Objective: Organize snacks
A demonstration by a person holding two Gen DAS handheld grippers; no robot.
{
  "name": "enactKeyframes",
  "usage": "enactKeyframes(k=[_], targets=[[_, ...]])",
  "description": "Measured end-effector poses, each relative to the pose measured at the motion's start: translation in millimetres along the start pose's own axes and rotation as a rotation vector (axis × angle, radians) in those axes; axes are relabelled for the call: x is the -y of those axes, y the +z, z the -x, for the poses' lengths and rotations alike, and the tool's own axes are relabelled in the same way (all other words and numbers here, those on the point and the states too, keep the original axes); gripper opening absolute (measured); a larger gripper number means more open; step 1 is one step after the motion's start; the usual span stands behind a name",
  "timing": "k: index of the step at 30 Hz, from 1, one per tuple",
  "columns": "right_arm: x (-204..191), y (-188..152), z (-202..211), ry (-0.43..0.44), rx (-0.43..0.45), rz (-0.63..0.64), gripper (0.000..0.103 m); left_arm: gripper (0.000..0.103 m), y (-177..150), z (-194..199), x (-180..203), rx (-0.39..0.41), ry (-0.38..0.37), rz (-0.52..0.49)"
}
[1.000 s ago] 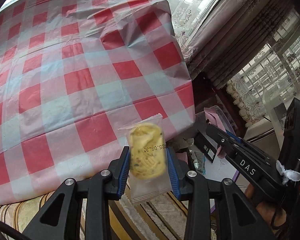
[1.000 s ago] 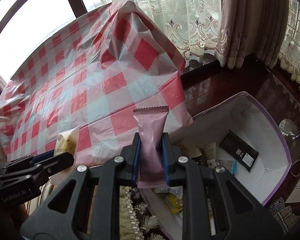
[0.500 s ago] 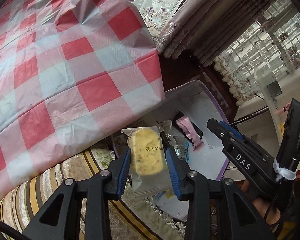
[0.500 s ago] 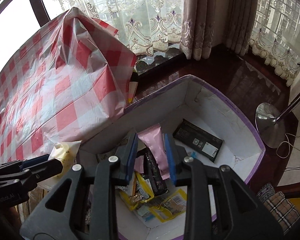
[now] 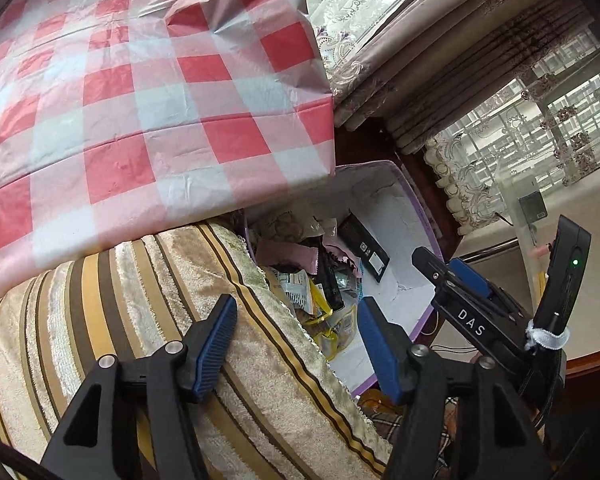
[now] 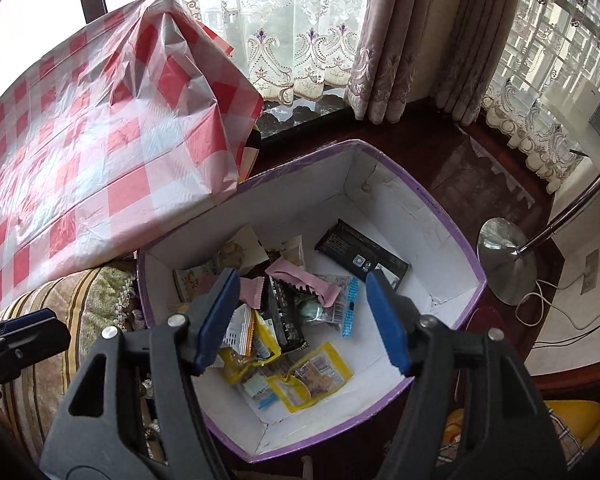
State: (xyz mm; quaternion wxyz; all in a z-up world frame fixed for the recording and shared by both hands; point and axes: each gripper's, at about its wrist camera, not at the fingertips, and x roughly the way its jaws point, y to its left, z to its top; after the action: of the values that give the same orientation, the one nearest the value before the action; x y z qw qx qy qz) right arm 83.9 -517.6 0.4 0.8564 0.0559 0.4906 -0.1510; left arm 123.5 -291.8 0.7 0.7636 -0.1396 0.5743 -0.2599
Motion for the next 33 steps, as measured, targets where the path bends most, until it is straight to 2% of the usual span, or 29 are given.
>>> enactKeyframes(k=[2, 6, 14, 33], targets=[[2, -6, 7, -0.026, -0.007, 0.002, 0.069, 0.077, -6, 5, 2, 0.014, -0.012, -0.006], [5, -16, 19, -0.063, -0.014, -0.005, 0.070, 0.082, -10, -1, 11, -0.006, 0.024, -0.060], [6, -23, 38, -0.109, 0.004, -0.001, 0.073, 0.098, -15, -8, 16, -0.010, 0.005, -0.102], [5, -25, 31, -0.111, -0.019, 0.009, 0.073, 0.100, -15, -13, 20, -0.017, 0.023, -0.130]])
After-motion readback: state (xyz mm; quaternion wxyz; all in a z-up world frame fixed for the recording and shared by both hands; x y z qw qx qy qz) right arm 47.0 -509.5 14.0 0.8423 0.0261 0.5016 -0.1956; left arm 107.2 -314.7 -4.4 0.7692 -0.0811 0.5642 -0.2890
